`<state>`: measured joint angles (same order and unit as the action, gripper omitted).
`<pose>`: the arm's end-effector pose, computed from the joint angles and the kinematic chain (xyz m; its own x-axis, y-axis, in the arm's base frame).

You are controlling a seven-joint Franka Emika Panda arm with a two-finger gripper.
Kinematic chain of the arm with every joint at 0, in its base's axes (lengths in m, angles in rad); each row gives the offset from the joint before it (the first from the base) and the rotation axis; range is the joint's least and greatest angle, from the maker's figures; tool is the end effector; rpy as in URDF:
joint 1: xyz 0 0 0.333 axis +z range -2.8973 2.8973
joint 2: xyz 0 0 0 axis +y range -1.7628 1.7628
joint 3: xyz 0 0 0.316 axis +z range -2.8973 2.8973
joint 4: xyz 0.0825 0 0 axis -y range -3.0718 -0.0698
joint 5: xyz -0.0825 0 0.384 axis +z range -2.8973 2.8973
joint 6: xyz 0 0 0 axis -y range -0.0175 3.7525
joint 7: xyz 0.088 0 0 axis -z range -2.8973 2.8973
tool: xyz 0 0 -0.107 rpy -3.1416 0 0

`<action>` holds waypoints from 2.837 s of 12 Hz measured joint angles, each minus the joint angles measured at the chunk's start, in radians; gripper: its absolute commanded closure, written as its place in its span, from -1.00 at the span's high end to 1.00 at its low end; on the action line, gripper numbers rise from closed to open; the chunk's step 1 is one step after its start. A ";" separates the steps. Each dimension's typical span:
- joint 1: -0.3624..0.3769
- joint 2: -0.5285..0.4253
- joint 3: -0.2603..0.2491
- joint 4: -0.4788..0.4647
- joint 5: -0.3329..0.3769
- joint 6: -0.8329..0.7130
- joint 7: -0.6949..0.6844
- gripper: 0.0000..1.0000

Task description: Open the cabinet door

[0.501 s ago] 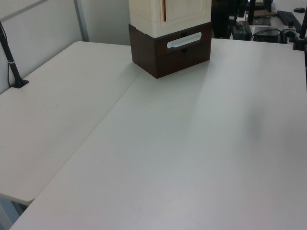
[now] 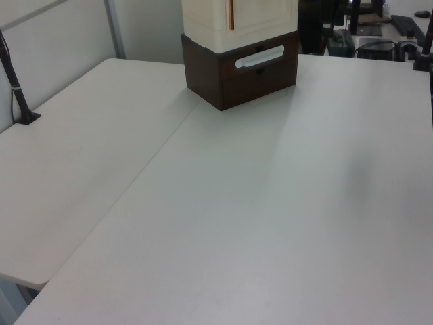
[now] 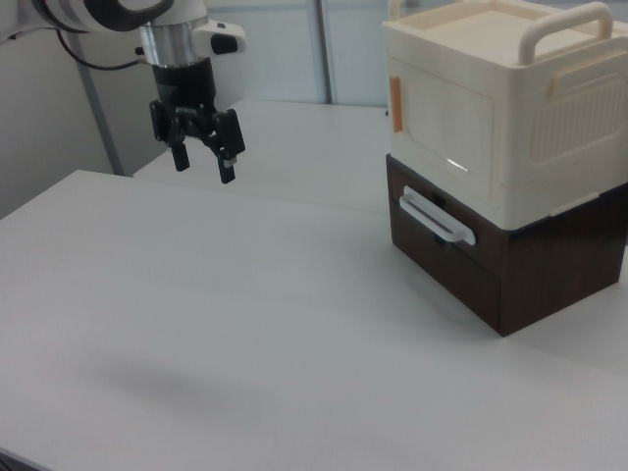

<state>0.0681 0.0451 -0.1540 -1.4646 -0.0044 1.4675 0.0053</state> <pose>0.5562 -0.0462 0.6404 0.9949 -0.0916 -0.0416 -0.0912 -0.9958 0.0115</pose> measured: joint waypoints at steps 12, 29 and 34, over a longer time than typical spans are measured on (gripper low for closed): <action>-0.001 0.058 -0.005 -0.008 0.047 0.324 0.040 1.00; -0.018 0.566 -0.193 0.215 -0.164 1.387 0.516 0.57; -0.007 0.592 -0.213 0.247 -0.164 1.391 0.553 -0.43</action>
<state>0.0612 0.6370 -0.3671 -1.2177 -0.1686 2.8580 0.5585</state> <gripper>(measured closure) 0.348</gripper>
